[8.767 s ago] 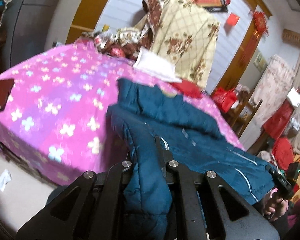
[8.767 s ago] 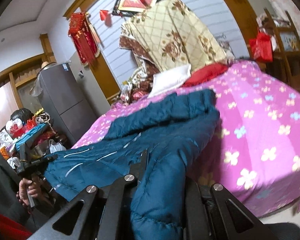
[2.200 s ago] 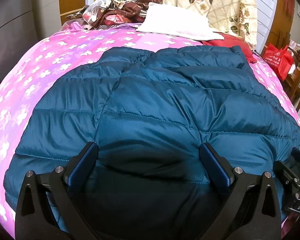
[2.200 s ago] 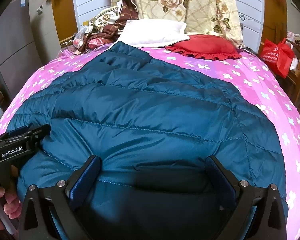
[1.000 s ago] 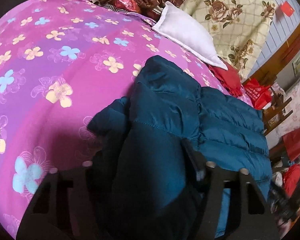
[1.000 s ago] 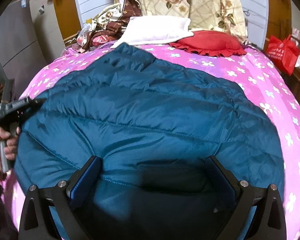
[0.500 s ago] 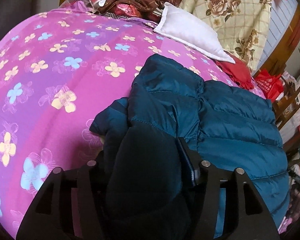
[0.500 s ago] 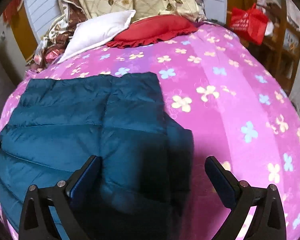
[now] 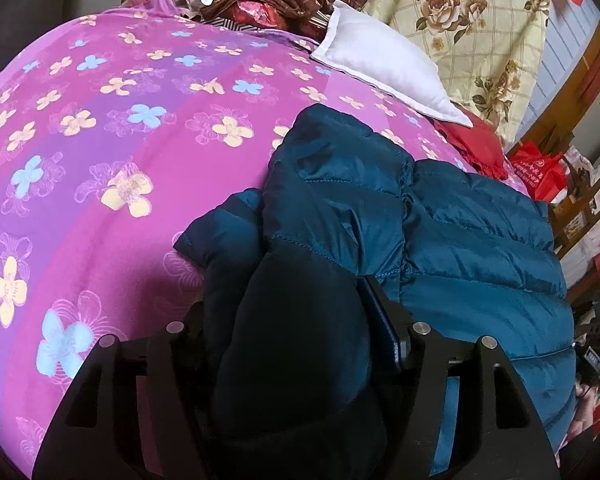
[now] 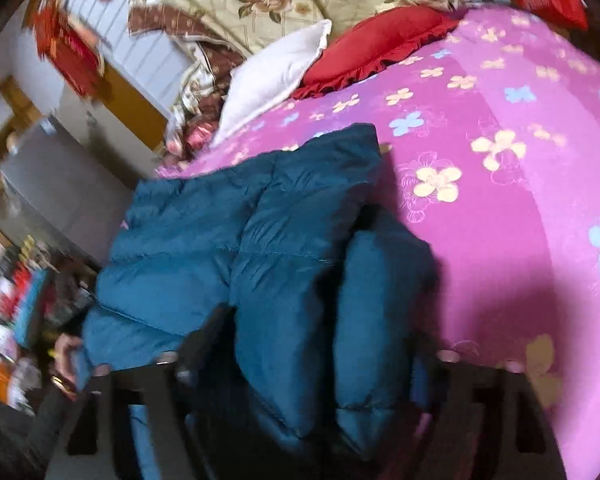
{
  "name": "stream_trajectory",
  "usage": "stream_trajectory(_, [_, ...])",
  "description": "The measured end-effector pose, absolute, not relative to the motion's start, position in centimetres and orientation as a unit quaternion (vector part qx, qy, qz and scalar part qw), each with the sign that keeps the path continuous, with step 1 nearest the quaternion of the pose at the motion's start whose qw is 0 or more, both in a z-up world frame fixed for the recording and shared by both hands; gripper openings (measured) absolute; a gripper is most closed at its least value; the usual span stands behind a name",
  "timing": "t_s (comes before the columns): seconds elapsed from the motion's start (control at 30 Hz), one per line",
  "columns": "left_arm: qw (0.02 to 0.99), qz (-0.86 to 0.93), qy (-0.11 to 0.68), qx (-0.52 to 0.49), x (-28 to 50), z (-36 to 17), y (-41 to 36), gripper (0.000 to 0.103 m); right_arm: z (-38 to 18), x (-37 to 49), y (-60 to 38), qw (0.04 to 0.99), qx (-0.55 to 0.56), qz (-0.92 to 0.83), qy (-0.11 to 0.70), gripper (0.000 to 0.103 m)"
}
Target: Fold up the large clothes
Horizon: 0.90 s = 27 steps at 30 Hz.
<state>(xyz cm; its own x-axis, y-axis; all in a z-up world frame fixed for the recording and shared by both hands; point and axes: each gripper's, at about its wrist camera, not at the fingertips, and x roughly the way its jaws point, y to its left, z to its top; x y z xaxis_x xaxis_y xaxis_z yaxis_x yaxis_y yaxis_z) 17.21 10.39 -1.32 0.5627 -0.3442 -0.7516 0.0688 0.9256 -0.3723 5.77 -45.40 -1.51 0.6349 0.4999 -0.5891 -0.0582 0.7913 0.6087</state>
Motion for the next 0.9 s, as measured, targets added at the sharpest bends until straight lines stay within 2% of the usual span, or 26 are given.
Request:
stream_trajectory(0.03, [0.874,-0.116,0.448,-0.145,17.0,-1.1,10.2,0.051,-1.1,5.7,-44.9,0.864,0.265,0.165,0.395,0.049])
stream_trajectory(0.1, [0.883,-0.108,0.439,-0.124,16.5,-0.3,9.5,0.033,-0.2,6.0,-44.1,0.873,0.230,0.160,0.399,0.035])
stream_trajectory(0.2, [0.895,-0.101,0.422,-0.098,15.7,1.2,8.8,0.017,2.3,5.8,-42.0,0.892,0.162,0.139,0.399,0.024])
stream_trajectory(0.3, [0.903,-0.100,0.395,-0.133,14.6,3.7,10.2,0.014,5.1,5.1,-41.1,0.909,0.132,0.126,0.375,0.020])
stream_trajectory(0.57, [0.924,-0.104,0.333,-0.154,10.7,10.2,12.9,0.013,13.0,2.0,-39.6,0.944,0.100,0.127,0.288,0.019])
stream_trajectory(0.73, [0.936,-0.083,0.303,-0.161,8.8,12.4,15.9,0.013,13.5,3.1,-37.5,0.942,0.112,0.154,0.275,0.019])
stream_trajectory(0.9, [0.933,-0.057,0.324,-0.148,9.9,10.5,17.3,0.013,11.5,5.8,-35.5,0.934,0.129,0.161,0.292,0.019])
